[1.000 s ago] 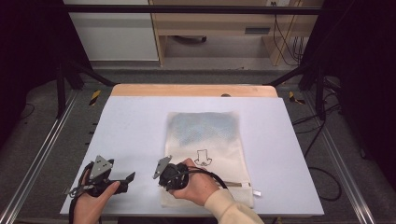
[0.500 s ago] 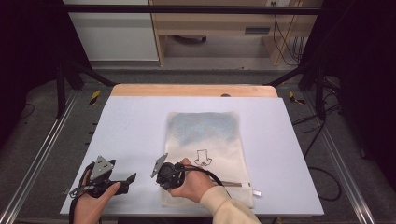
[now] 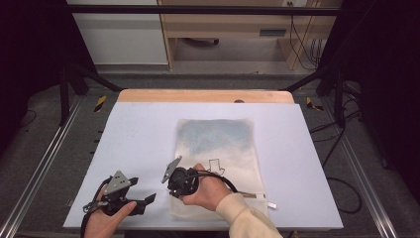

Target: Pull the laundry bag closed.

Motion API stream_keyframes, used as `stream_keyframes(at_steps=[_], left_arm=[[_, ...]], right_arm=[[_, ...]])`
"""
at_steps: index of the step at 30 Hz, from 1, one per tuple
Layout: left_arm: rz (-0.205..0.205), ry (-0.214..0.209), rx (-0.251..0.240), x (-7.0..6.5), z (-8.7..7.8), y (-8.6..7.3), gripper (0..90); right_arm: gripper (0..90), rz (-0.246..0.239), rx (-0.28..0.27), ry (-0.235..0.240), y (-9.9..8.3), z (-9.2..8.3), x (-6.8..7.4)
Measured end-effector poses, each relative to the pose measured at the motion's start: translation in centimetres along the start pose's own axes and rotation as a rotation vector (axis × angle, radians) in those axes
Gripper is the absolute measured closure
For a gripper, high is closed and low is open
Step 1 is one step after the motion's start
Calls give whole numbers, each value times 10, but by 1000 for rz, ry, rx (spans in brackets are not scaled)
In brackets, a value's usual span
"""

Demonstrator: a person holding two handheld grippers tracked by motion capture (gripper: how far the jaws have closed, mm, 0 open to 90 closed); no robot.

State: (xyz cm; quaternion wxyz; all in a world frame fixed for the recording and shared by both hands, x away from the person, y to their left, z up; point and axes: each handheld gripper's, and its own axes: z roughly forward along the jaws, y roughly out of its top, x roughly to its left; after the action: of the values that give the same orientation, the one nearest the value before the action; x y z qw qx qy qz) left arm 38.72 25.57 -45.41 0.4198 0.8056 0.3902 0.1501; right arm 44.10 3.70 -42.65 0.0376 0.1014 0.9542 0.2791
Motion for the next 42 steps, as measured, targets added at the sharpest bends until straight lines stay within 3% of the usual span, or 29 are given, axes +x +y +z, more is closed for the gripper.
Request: stream_keyframes(at_steps=[3,7,12,13,15,24,32,33,36,42], left_arm=[[-23,-54,8,-4,6,0,122],[-16,-92,27,-13,13,1,123],[-38,-126,25,-19,20,3,123],[-65,-158,17,-22,24,3,125],[-74,-175,12,-24,27,5,136],[-63,-188,42,-31,43,7,183],[-97,-228,37,-30,52,8,301],[-127,-246,35,-28,54,7,312],[-119,-231,45,-28,56,7,315],[-108,-262,36,-28,58,8,407]], right_arm=[[818,6,-5,2,0,-1,0],[818,-3,-2,2,1,-1,-1],[818,-3,-5,0,2,-3,-2],[818,-9,-9,0,2,-5,-2],[819,-9,-10,-1,3,-6,-2],[819,-4,-21,1,2,-9,-1],[818,-11,-36,0,2,-12,-2],[819,-7,-43,-2,3,-13,-2],[819,-11,-45,-4,4,-14,-2],[820,-20,-48,-13,6,-17,-2]])
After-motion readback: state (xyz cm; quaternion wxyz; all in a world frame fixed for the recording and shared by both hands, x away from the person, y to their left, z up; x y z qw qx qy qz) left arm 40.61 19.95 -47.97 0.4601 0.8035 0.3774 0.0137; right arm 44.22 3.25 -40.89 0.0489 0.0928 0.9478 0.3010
